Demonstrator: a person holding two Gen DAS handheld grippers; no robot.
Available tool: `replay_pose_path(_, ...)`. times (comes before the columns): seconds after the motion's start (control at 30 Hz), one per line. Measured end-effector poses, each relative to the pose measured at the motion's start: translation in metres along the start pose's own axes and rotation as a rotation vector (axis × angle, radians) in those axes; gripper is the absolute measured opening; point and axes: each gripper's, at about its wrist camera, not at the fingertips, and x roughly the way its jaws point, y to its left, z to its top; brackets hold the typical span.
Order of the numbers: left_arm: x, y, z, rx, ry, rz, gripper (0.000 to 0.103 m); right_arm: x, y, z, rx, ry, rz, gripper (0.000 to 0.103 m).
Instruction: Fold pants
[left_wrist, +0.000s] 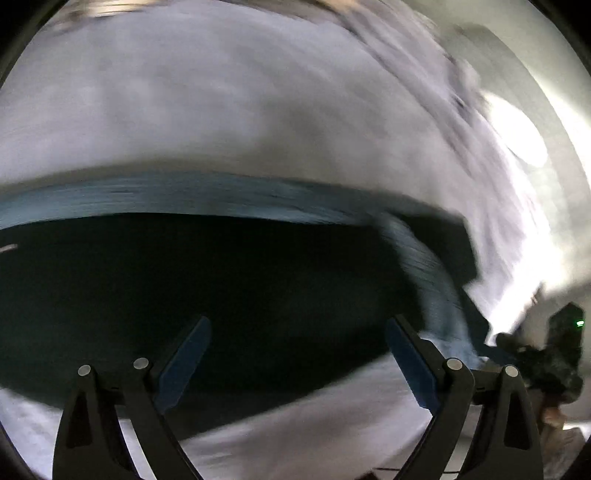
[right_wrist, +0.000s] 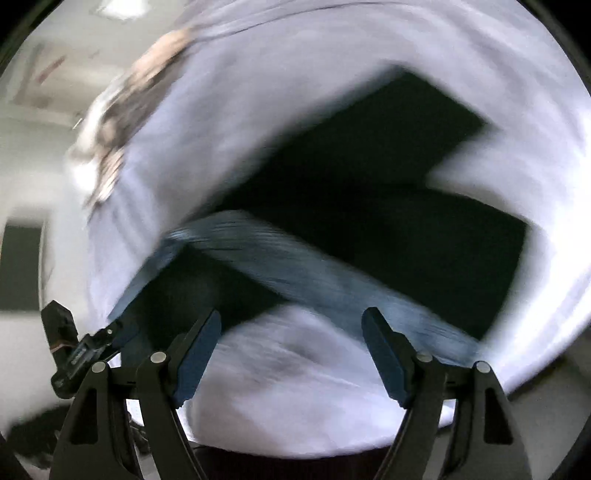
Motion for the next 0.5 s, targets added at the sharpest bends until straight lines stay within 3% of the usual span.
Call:
replay_pose_path(0.07,0.026,-0.042,0.005,0.06,0.043,-0.04,0.096,-0.025,-0.046,-0.005,0.065,-0.03,-0.031,0.082)
replay_pose_path(0.13,0.05,-0.073,0.01,0.097,0.081,-0.074,0.096,-0.031,-0.079,-0.01,0.131,-0.029,-0.007,0.082)
replay_pose_path(0.27,0.079,-0.105,0.016,0.134,0.135,-0.08,0.096,-0.003,-0.113,-0.018,0.242,0.032,0.065,0.078)
replay_pose_path(0.33,0.089,-0.118,0.016,0.154,0.157,-0.089,0.096,0.011,-0.117,-0.02,0.273,0.047,0.162,0.053)
replay_pose_path(0.37,0.091,-0.12,0.014,0.161,0.168,-0.087,0.096,0.019,-0.12,-0.019,0.291,0.06,0.231,0.048)
replay_pose_path(0.4,0.096,-0.124,0.016,0.164,0.176,-0.083,0.096,0.026,-0.119,-0.019,0.302,0.074,0.271,0.021)
replay_pose_path(0.43,0.099,-0.129,0.018,0.166,0.183,-0.079,0.096,0.033,-0.116,-0.018,0.311,0.085,0.298,0.012)
replay_pose_path(0.5,0.099,-0.14,0.023,0.166,0.175,-0.089,0.096,0.028,-0.111,-0.011,0.329,0.06,0.368,0.012)
